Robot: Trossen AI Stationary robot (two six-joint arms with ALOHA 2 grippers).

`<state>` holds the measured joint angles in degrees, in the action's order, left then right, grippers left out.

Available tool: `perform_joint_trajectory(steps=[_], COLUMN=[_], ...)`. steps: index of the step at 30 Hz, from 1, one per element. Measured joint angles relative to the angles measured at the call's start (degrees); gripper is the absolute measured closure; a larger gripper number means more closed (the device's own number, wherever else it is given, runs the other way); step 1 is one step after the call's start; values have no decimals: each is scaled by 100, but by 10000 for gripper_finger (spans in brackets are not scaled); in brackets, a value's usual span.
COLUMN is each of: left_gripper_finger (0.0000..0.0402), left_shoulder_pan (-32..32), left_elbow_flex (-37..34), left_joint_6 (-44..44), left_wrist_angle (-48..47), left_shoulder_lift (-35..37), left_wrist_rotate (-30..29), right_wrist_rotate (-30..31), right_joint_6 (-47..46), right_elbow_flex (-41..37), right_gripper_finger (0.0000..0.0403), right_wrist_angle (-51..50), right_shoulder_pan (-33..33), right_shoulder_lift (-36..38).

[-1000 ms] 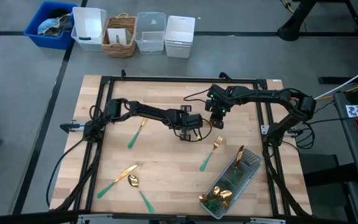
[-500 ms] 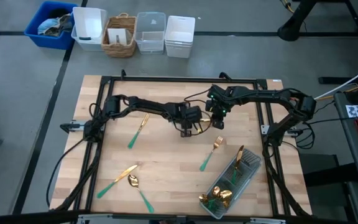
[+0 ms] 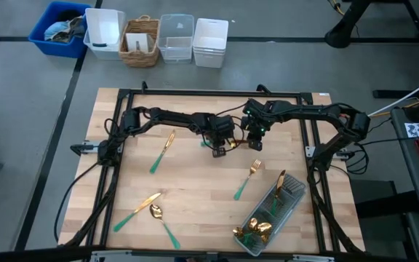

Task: Sort silverware
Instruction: Put the top right table knife into the utensil organizer

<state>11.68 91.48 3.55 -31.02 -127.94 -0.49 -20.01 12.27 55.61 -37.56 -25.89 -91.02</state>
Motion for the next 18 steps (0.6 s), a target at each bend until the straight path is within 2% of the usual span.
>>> perform_joint_trajectory(steps=[6, 12, 18], left_gripper_finger=[395, 398, 373], left_shoulder_pan=[-14, -83, -158], left_elbow_flex=[0, -2, -4], left_joint_6=[-109, -35, 436], left_wrist_angle=[67, 65, 58], left_shoulder_lift=[0, 0, 0], left_wrist_rotate=[293, 306, 285], right_wrist_rotate=[2, 6, 479], right_joint_6=[28, -22, -191], right_elbow_flex=[0, 0, 38], right_gripper_finger=[333, 333, 333], right_wrist_angle=[0, -4, -153], right_shoulder_pan=[4, 4, 1], right_shoulder_lift=[0, 0, 0])
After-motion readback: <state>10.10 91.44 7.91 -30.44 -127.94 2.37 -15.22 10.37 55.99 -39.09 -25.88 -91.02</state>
